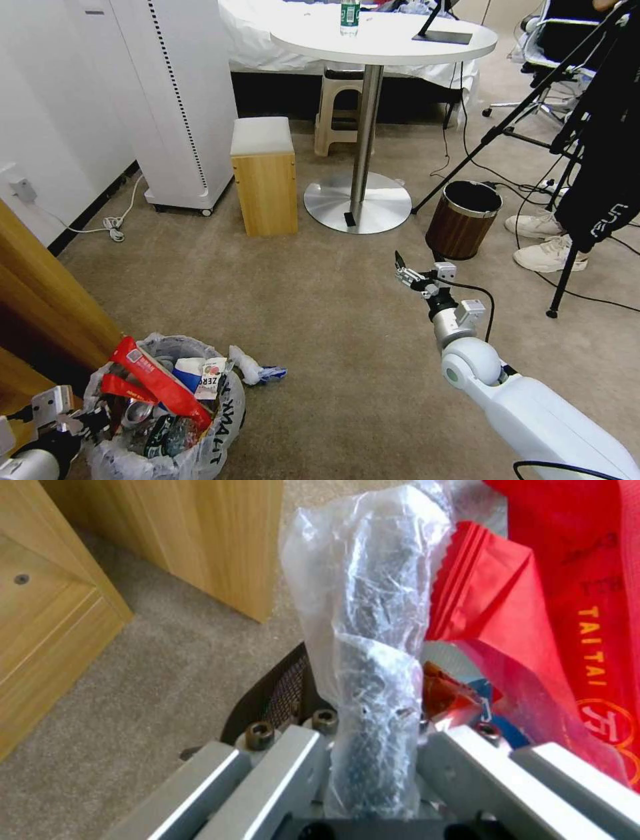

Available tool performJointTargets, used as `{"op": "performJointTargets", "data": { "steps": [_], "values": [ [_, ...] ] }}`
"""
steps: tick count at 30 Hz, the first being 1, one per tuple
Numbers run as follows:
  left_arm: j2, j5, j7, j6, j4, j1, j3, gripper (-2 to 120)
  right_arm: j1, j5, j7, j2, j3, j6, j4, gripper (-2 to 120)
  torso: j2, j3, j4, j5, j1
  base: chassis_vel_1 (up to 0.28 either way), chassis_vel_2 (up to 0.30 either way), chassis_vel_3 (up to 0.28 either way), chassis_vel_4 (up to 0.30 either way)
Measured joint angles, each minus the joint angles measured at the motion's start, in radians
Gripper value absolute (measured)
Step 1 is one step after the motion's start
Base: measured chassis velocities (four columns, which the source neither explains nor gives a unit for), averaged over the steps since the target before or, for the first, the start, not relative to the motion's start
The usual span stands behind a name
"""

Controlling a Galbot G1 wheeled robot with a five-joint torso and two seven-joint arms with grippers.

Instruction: Pick up the trash bin and place the garbage on the floor into it.

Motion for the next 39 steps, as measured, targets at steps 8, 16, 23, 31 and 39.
{"op": "performJointTargets", "data": {
  "steps": [8, 16, 23, 31, 39],
  "values": [
    [-0.003, -0.003, -0.008, -0.003, 0.003, -0.004, 0.002, 1, 0.004, -0.002, -0.002, 0.001, -0.007, 0.005, 0.000, 100, 0.000, 0.000, 0.0000, 0.0001, 0.000, 0.000, 0.000, 0.000, 0.000],
    [0.000, -0.011, -0.011, -0.003, 0.007, -0.007, -0.006, 1, 0.007, 0.003, -0.004, -0.002, -0.007, 0.007, -0.003, 100, 0.000, 0.000, -0.0001, 0.0000, 0.000, 0.000, 0.000, 0.000, 0.000],
    [0.001, -0.013, -0.011, -0.003, 0.012, -0.006, -0.012, 1, 0.009, 0.004, -0.005, 0.002, -0.012, 0.008, -0.007, 100, 0.000, 0.000, 0.0001, 0.0000, 0.000, 0.007, 0.006, 0.004, 0.006],
    [0.001, -0.015, -0.010, -0.004, 0.015, -0.006, -0.018, 1, 0.016, 0.003, -0.005, 0.008, -0.020, 0.008, -0.010, 100, 0.000, 0.000, 0.0001, 0.0000, 0.000, 0.003, 0.007, 0.003, 0.004],
    [-0.001, -0.015, -0.010, -0.005, 0.018, -0.008, -0.013, 1, 0.015, 0.003, -0.008, 0.006, -0.020, 0.010, -0.012, 100, 0.000, 0.000, 0.0000, 0.0000, 0.000, 0.004, 0.013, 0.006, 0.011]
  ]
}}
